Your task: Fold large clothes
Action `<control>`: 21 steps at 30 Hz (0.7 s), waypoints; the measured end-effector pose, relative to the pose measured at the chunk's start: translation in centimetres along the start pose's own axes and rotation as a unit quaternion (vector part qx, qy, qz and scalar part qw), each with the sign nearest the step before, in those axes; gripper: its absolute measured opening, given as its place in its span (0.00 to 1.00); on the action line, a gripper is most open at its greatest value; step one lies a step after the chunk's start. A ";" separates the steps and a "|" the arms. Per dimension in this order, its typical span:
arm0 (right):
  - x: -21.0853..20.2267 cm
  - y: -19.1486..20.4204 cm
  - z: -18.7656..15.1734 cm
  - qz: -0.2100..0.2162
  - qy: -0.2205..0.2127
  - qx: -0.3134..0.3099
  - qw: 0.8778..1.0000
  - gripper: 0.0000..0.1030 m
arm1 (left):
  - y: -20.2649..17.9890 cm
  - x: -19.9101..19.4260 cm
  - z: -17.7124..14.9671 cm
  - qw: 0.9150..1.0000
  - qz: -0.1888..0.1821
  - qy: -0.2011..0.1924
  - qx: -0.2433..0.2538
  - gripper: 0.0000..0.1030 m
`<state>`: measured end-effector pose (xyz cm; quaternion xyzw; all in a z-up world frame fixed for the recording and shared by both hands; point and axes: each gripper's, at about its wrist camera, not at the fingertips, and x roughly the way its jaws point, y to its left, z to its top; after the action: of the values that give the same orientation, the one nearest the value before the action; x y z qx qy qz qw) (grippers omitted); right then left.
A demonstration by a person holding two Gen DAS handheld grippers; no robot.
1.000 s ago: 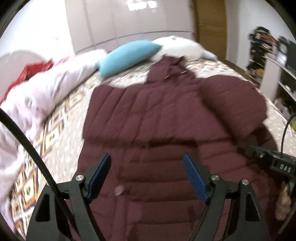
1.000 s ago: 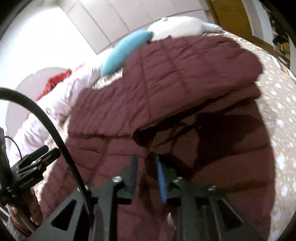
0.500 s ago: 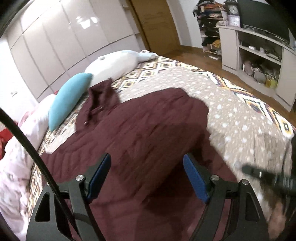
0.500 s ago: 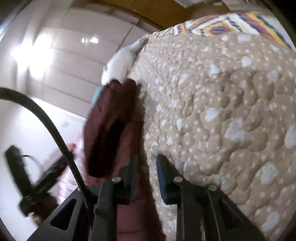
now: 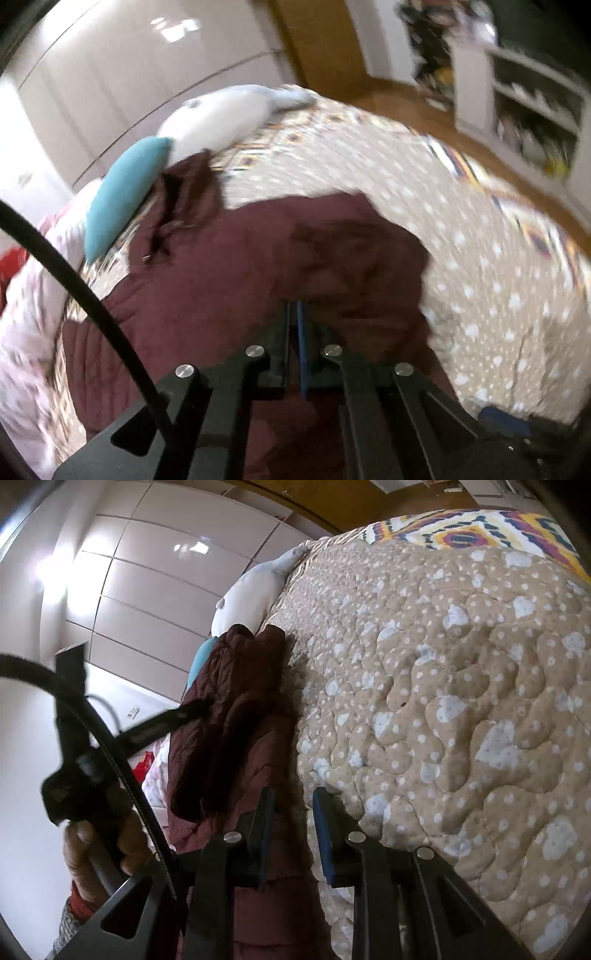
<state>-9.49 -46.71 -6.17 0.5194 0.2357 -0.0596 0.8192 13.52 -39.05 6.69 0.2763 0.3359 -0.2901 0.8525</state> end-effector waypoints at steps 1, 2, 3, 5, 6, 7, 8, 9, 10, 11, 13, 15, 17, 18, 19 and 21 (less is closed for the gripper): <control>0.1 0.0 0.0 -0.001 0.000 -0.001 1.000 0.23 | 1.3 -0.5 0.1 1.000 0.004 -0.005 -0.014 0.02; 0.5 0.0 0.1 -0.003 0.001 -0.001 1.000 0.23 | 3.0 -1.2 0.1 0.999 0.010 -0.013 -0.030 0.02; 0.4 0.1 0.1 -0.004 0.001 -0.002 1.000 0.23 | 5.1 -1.8 -0.1 0.998 0.019 -0.020 -0.050 0.02; 1.0 0.2 0.3 -0.011 0.002 -0.004 1.000 0.23 | 8.1 -2.6 -0.6 0.996 0.039 -0.027 -0.078 0.02; 1.0 0.2 0.3 -0.011 0.002 -0.004 1.000 0.23 | 9.2 -2.9 -1.0 0.996 0.037 -0.031 -0.078 0.04; 1.1 0.3 0.6 -0.013 0.007 0.001 1.000 0.23 | 9.6 -3.1 -1.3 0.997 0.032 -0.031 -0.070 0.05; 1.0 0.4 1.0 -0.011 0.011 0.012 1.000 0.26 | 9.8 -3.2 -1.8 0.998 0.028 -0.032 -0.056 0.12; 0.7 0.5 1.7 0.004 0.005 0.033 0.999 0.31 | 9.7 -3.3 -2.1 0.998 0.024 -0.032 -0.045 0.23; 0.3 1.3 3.7 0.037 -0.019 0.067 0.997 0.41 | 9.7 -3.4 -2.4 0.998 0.021 -0.033 -0.043 0.28; 0.3 1.3 3.7 0.037 -0.019 0.067 0.997 0.49 | 9.9 -3.6 -2.8 0.998 0.014 -0.036 -0.054 0.31; 1.3 2.3 6.2 0.021 -0.029 0.084 0.996 0.62 | 10.4 -3.6 -3.2 0.996 -0.007 -0.037 -0.075 0.31; 4.2 4.2 8.9 0.003 -0.006 0.047 0.999 0.62 | 11.2 -3.7 -3.9 0.994 -0.028 -0.032 -0.100 0.32; 8.0 6.6 11.0 -0.069 0.009 -0.005 0.998 0.63 | 11.9 -3.8 -4.9 0.993 -0.038 -0.028 -0.109 0.33; 8.0 6.6 11.0 -0.069 0.009 -0.005 0.998 0.62 | 12.4 -4.0 -5.5 0.993 -0.040 -0.026 -0.112 0.33; 8.9 7.3 11.4 -0.075 0.013 -0.023 0.997 0.46 | 12.9 -4.1 -6.0 0.992 -0.041 -0.025 -0.115 0.33; 10.8 8.9 11.9 -0.100 0.037 -0.057 0.993 0.13 | 13.9 -4.6 -7.0 0.991 -0.046 -0.026 -0.124 0.37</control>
<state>6.96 -51.51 0.49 0.4478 0.3194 -0.1088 0.8280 17.28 -23.56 9.55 0.1450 0.3596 -0.2922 0.8742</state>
